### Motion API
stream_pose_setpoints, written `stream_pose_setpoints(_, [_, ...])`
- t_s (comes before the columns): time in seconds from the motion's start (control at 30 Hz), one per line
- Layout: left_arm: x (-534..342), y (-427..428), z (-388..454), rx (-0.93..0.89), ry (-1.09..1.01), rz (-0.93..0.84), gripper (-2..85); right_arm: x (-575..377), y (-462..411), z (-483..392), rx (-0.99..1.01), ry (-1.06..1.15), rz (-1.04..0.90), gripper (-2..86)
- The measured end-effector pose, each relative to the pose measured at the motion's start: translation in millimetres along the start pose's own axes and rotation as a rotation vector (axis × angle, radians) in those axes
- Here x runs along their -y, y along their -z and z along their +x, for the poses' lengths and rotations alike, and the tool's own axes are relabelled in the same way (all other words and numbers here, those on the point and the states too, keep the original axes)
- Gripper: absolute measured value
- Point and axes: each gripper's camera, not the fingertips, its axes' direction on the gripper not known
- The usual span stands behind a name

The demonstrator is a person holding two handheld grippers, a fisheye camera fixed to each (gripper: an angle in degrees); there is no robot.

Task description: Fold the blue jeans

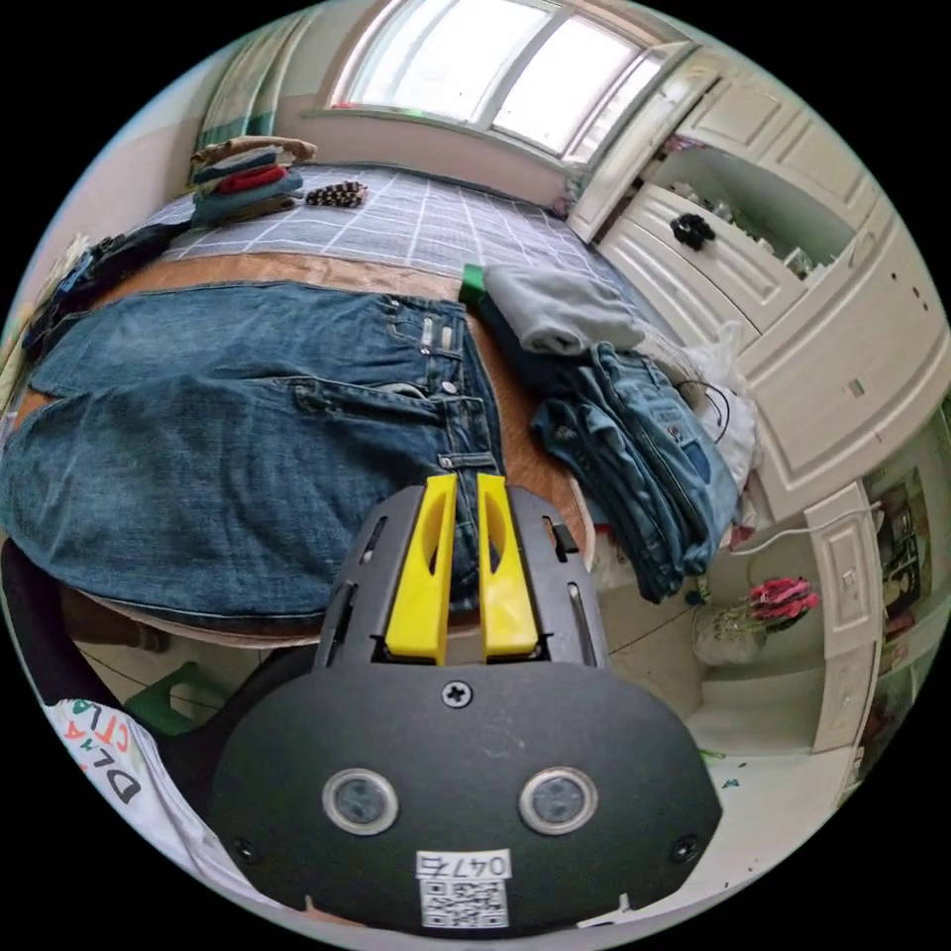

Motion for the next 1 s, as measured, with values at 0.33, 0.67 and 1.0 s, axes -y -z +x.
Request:
stream_pose_setpoints(0.33, [174.3,-266.6,90.8,0.323,-0.104,-0.449,-0.8,34.0,30.5,-86.4,0.323,0.091,0.013,-0.6])
stream_pose_setpoints(0.67, [144.6,-219.3,86.5,0.112,-0.108,-0.447,-0.8,51.8,27.9,-61.1,0.397,0.065,-0.030,-1.2])
stream_pose_setpoints(1.0, [207.1,-231.7,72.8,0.318,-0.114,-0.385,-0.8,47.0,72.5,-29.7,0.401,0.014,-0.010,-0.9])
